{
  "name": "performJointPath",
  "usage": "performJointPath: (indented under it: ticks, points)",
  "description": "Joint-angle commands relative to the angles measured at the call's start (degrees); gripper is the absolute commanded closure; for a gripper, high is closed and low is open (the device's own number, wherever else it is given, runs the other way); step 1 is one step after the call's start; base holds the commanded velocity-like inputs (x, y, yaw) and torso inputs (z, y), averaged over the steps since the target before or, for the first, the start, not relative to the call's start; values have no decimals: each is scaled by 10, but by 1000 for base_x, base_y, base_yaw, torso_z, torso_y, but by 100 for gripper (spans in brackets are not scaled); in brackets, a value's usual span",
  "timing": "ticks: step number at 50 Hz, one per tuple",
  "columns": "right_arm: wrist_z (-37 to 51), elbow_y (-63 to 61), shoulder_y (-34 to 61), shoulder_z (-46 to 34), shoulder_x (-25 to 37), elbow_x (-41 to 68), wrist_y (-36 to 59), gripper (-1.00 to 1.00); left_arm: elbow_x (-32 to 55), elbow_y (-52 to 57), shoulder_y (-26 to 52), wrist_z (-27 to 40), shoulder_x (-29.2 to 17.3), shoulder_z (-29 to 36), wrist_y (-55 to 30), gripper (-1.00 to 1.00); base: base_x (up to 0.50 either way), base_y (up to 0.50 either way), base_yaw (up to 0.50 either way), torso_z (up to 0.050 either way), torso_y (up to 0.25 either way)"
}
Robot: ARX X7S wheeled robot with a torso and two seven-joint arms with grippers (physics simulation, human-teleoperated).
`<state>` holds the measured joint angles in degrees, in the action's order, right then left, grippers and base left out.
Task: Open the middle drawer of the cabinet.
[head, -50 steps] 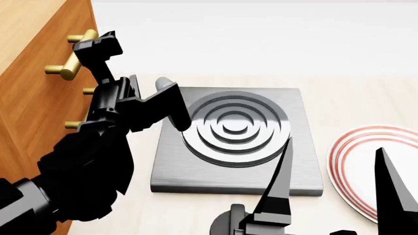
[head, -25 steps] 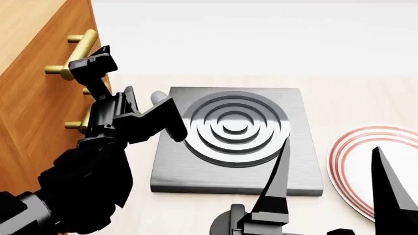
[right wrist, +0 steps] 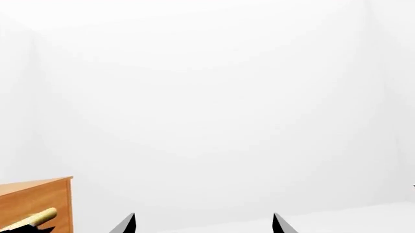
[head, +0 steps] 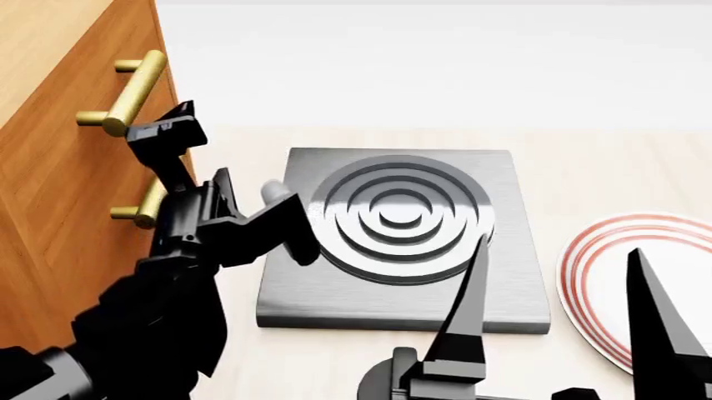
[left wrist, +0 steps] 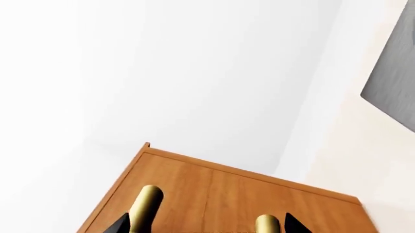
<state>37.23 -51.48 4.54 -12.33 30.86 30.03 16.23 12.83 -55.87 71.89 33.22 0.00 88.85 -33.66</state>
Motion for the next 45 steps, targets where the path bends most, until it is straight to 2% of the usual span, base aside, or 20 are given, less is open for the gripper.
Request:
performJointPath:
  ticks: [1, 30, 39, 45]
  points:
    - [1, 0, 2, -3, 1, 1, 0, -100, -19, 2, -11, -8, 0, 2, -8, -100, 0, 0, 0, 0, 0]
    - [-1, 0, -2, -9, 5, -3, -12, -100, -10, -11, -51, -7, 0, 0, 5, -100, 0, 0, 0, 0, 0]
    - [1, 0, -2, -7, 5, 2, -13, -100, -16, -12, -66, -45, 0, 3, 10, -100, 0, 0, 0, 0, 0]
    - [2, 1, -2, -8, 6, 1, -14, -100, -6, -17, -65, -40, 0, -2, 21, -100, 0, 0, 0, 0, 0]
